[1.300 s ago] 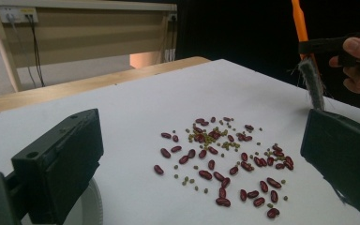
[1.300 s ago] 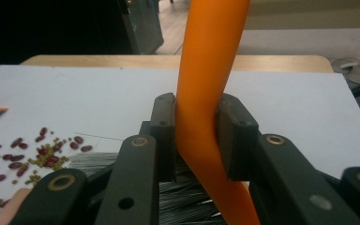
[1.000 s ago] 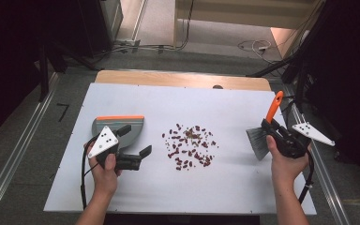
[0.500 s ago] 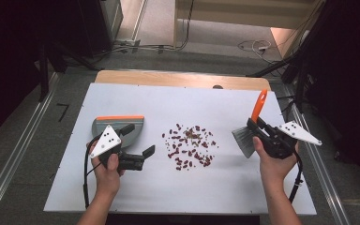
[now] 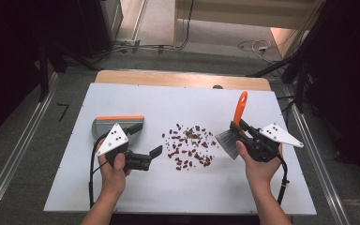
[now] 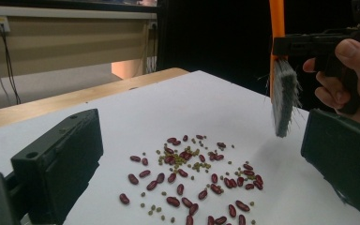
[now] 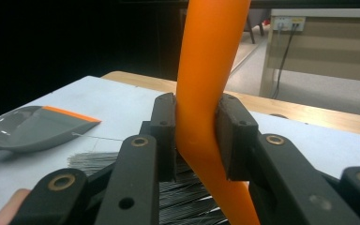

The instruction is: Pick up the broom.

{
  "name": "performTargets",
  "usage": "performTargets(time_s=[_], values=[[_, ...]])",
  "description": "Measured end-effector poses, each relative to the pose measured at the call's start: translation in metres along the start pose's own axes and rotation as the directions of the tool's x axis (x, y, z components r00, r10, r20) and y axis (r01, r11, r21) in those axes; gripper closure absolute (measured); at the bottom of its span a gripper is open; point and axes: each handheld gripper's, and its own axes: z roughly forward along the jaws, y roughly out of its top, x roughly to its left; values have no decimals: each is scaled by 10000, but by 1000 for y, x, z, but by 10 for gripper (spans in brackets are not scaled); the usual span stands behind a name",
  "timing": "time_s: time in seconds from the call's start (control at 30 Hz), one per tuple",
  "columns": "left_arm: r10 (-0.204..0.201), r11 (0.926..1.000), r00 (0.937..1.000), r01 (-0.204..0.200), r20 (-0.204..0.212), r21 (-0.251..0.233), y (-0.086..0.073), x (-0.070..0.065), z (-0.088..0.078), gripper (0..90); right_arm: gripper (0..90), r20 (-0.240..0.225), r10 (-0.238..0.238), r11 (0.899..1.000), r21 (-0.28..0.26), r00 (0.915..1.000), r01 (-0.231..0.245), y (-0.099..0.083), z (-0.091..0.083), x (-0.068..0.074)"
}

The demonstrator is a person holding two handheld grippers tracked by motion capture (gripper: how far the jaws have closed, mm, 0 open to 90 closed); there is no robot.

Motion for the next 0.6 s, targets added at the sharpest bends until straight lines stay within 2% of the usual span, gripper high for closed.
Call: performTargets(time_s=[0.3,0.47,0.6], values=[[-412,9991,9991,410,116,141,10,-8,6,0,689,-632,-292,9996,19,9976,294,-1,8,25],[-530,9984,9986,529,54,201,10,-10,9,0,688,-992,-439,9990,40,9941,445,-2,12,40],[-612,9976,9980,606,165,335,10,-11,11,2,688,-1287,-577,9982,71,9900,591,-4,15,51]])
